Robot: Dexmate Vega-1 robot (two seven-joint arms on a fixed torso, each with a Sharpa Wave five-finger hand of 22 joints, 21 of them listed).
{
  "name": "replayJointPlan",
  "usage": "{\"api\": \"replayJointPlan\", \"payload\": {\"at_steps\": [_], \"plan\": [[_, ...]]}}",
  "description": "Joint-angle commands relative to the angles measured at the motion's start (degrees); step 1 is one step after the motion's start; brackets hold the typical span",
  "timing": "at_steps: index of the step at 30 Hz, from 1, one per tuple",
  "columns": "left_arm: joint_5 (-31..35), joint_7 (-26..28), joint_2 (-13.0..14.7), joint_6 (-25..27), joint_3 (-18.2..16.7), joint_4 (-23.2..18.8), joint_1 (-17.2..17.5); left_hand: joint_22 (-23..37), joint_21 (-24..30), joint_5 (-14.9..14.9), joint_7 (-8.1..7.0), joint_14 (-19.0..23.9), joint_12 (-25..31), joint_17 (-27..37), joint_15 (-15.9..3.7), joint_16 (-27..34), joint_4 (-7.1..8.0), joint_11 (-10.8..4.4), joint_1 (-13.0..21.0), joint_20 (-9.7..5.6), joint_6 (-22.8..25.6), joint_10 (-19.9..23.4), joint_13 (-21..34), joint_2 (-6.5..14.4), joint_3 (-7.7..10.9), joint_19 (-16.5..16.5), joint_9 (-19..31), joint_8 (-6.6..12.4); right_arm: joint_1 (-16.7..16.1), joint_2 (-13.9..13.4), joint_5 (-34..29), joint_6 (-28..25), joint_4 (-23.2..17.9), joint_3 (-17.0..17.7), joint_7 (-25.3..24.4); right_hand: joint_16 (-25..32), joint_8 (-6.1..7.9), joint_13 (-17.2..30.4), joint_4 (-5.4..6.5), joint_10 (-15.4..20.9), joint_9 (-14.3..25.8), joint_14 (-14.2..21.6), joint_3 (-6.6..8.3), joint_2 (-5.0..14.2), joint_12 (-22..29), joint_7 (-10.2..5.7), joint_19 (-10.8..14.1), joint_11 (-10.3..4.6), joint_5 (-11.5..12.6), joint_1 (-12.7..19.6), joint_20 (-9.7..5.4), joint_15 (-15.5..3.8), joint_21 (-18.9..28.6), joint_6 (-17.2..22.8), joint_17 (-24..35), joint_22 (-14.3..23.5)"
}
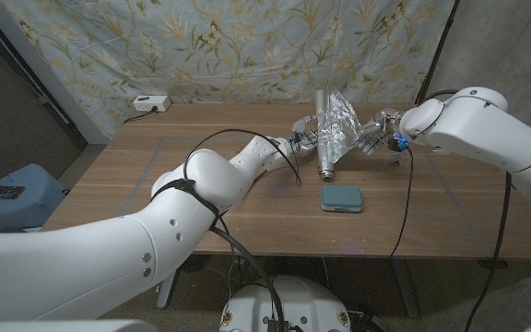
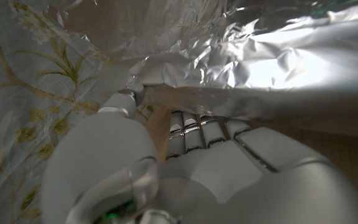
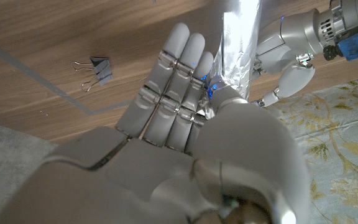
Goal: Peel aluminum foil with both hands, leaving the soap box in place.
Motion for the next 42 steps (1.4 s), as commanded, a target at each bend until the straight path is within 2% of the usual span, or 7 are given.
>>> {"api": "replayJointPlan", "payload": {"at_steps": [1,7,11,18,24,28,42], "plan": [[-0.6,1.5,-1.2,-2.7,2.4,0.0,0.7,0.1,-1.1,-1.2,0.62,-2.2,-1.4,-0.1,1.72,-0.8,-0.29,1.63,-0.8,1.11,-3.0,-2.2,0.0,0.7,0.26,-0.9,-0.3,-1.97,1.1,0.8,-0.3,-0.6,0.5,-0.9,0.4,-0.1,-0.14,0.4,0.03,-0.4,0.2,0.1,0.27,-0.49,0.3,0.84,0.2,-0.28,0.1,0.0,-0.48,-0.81,0.4,0.9,0.3,0.0],[-1.2,1.2,-1.5,-3.1,4.1,0.0,0.9,0.1,-2.2,-2.6,1.03,-5.2,-3.5,-0.7,3.20,-2.2,-0.60,3.21,-1.7,1.99,-6.2,-5.8,-0.8,-0.1,0.01,-2.3,-1.0,-3.96,1.3,1.2,-0.3,-1.0,0.5,-1.0,0.2,-0.3,-0.19,0.6,-0.04,-0.3,0.3,0.2,0.33,-0.48,0.3,0.95,0.1,-0.26,0.1,0.1,-0.49,-0.93,0.6,1.0,0.4,0.0],[-1.3,1.3,-1.6,-3.2,4.5,0.0,1.0,0.1,-2.5,-3.0,1.24,-5.9,-4.1,-0.9,3.66,-2.5,-0.67,3.55,-1.9,2.13,-7.1,-6.7,-1.0,-0.2,-0.01,-2.6,-1.3,-4.48,1.4,1.5,-0.3,-1.1,0.6,-1.0,0.1,-0.4,-0.25,0.7,-0.07,-0.2,0.3,0.2,0.32,-0.52,0.3,0.87,0.2,-0.19,0.1,0.1,-0.53,-0.90,0.8,1.0,0.4,0.0],[-1.9,1.1,-1.8,-3.2,6.3,0.0,1.3,0.1,-1.6,-4.3,1.18,-0.6,-2.6,-1.6,1.83,-0.5,-1.87,2.38,-0.2,0.81,-3.8,-2.1,-1.2,0.5,1.27,1.8,-1.8,-3.61,2.0,1.9,-0.5,-1.8,0.4,-1.5,-0.2,-0.5,-0.35,0.9,-0.06,-0.3,0.4,0.4,0.33,-0.49,0.3,0.93,0.1,-0.39,0.1,0.1,-0.56,-0.93,1.0,1.1,0.6,0.0],[-3.2,1.2,-2.0,-3.0,7.2,0.0,1.7,0.1,-1.6,-4.7,0.94,0.7,-2.4,-1.8,1.34,-0.2,-1.69,1.95,-0.3,0.50,-2.7,-1.2,-1.1,0.6,1.45,2.5,-1.8,-3.26,2.8,2.1,-0.5,-2.7,0.1,-1.9,-0.2,-0.6,-0.44,1.0,-0.10,-0.3,0.5,0.5,0.38,-0.47,0.3,0.90,0.1,-0.32,0.1,0.2,-0.59,-0.96,1.2,1.0,0.8,0.0],[-2.9,1.9,-2.2,-2.1,6.3,0.0,1.5,0.1,-1.5,-4.9,0.91,1.4,-2.1,-2.0,0.90,0.1,-1.57,1.63,-0.5,0.33,-2.4,-0.4,-1.1,0.6,1.53,3.2,-1.8,-3.21,3.5,2.3,-0.5,-3.4,0.0,-2.4,-0.2,-0.7,-0.45,1.1,-0.12,-0.2,0.6,0.6,0.38,-0.47,0.3,1.12,0.2,-0.34,0.1,0.2,-0.65,-0.96,1.4,1.1,0.8,0.0],[-4.1,3.0,-2.4,-1.0,5.9,0.0,2.0,0.1,-1.4,-5.4,0.79,2.5,-2.0,-2.2,0.45,0.3,-1.42,1.32,-0.7,-0.09,-2.3,0.2,-0.9,0.8,1.86,4.2,-1.7,-3.27,5.9,0.4,-0.5,-4.3,-3.1,-3.1,1.2,-0.8,-0.59,1.4,-0.17,-0.1,0.7,1.1,0.35,-0.49,0.3,1.18,0.3,-0.24,0.1,0.3,-0.66,-0.95,1.9,1.2,1.0,0.0]]}}
